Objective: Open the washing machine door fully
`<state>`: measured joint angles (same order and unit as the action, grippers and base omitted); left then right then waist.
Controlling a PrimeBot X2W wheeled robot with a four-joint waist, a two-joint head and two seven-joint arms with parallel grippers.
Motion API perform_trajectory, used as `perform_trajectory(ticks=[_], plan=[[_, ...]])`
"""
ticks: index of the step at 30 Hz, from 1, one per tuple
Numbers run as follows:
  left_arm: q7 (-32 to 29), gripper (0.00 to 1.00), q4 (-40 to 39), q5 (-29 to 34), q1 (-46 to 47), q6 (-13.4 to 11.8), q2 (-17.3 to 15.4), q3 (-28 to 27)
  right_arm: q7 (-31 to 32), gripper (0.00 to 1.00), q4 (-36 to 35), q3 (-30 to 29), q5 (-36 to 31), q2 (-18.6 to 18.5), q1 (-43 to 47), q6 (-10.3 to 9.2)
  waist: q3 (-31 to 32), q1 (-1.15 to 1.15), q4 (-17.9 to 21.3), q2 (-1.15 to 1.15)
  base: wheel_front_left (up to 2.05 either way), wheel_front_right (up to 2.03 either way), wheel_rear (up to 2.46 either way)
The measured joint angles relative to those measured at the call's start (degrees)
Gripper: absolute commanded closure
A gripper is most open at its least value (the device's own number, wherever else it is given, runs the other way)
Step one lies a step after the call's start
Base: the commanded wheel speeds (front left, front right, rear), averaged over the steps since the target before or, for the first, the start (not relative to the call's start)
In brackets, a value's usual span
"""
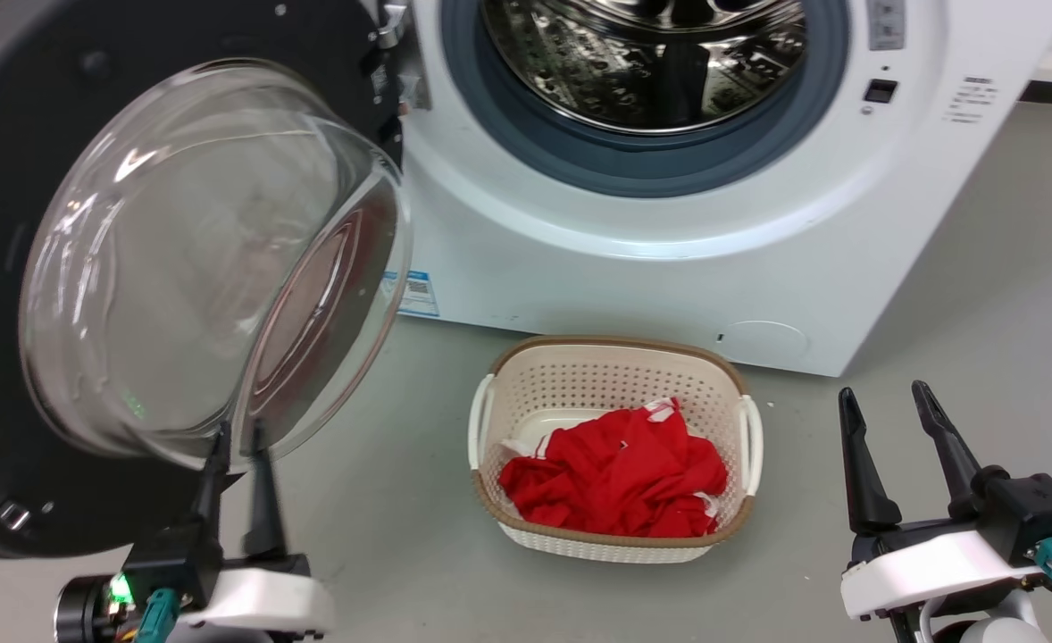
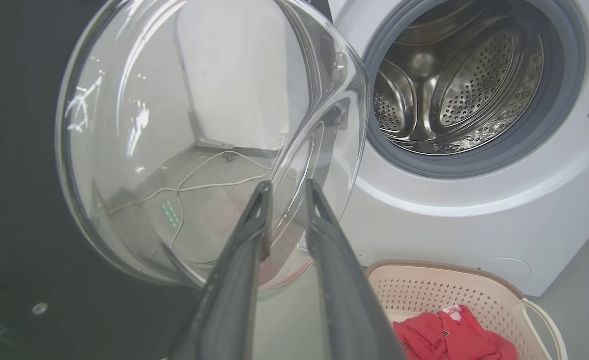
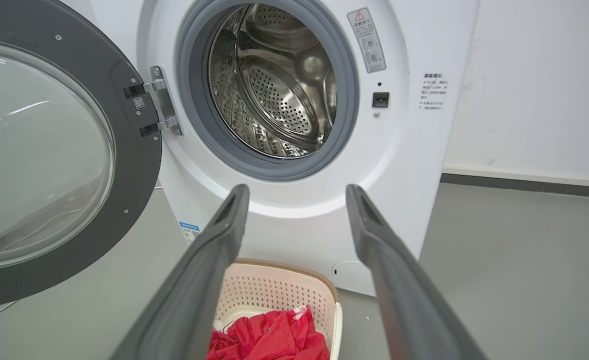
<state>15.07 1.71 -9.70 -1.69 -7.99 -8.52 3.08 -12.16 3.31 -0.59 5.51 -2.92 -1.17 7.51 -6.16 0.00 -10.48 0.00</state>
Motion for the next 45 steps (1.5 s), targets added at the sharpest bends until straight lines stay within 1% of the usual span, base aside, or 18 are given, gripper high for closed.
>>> perform_trajectory(ticks=[5,11,16,21,28,45], plan=[[0.0,0.0,1.2,1.4,2.7,1.5,0.5,1.6,-0.3,0.0,0.2,-0.1,-0.3,0.0,-0.1,0.0,0.5,0.0,3.3,0.0,0.0,0.0,0.0],[0.0,0.0,2.9,2.1,6.2,2.9,0.7,2.1,-0.5,0.0,-0.4,-0.9,-0.7,0.0,-0.2,0.0,0.9,0.0,7.7,0.0,0.0,0.0,0.0],[0.0,0.0,4.1,2.6,8.3,3.0,1.2,1.8,-0.9,0.0,-1.7,-1.2,-1.0,0.0,-0.2,0.0,1.0,0.0,10.9,0.0,0.0,0.0,0.0],[0.0,0.0,4.9,2.9,8.8,3.0,1.5,1.0,-0.8,0.0,-2.5,-0.4,-0.9,0.0,-0.1,0.0,1.2,0.0,13.0,0.0,0.0,0.0,0.0],[0.0,0.0,5.8,3.7,7.2,2.4,1.8,0.2,-0.7,0.0,-2.2,0.9,-0.2,0.0,0.5,0.0,1.8,0.0,13.9,0.0,0.0,0.0,0.0],[0.0,0.0,5.4,4.7,6.5,2.2,2.1,-0.8,-0.8,0.0,-1.4,1.6,0.0,0.0,0.5,0.0,2.0,0.0,13.4,0.0,0.0,0.0,0.0]])
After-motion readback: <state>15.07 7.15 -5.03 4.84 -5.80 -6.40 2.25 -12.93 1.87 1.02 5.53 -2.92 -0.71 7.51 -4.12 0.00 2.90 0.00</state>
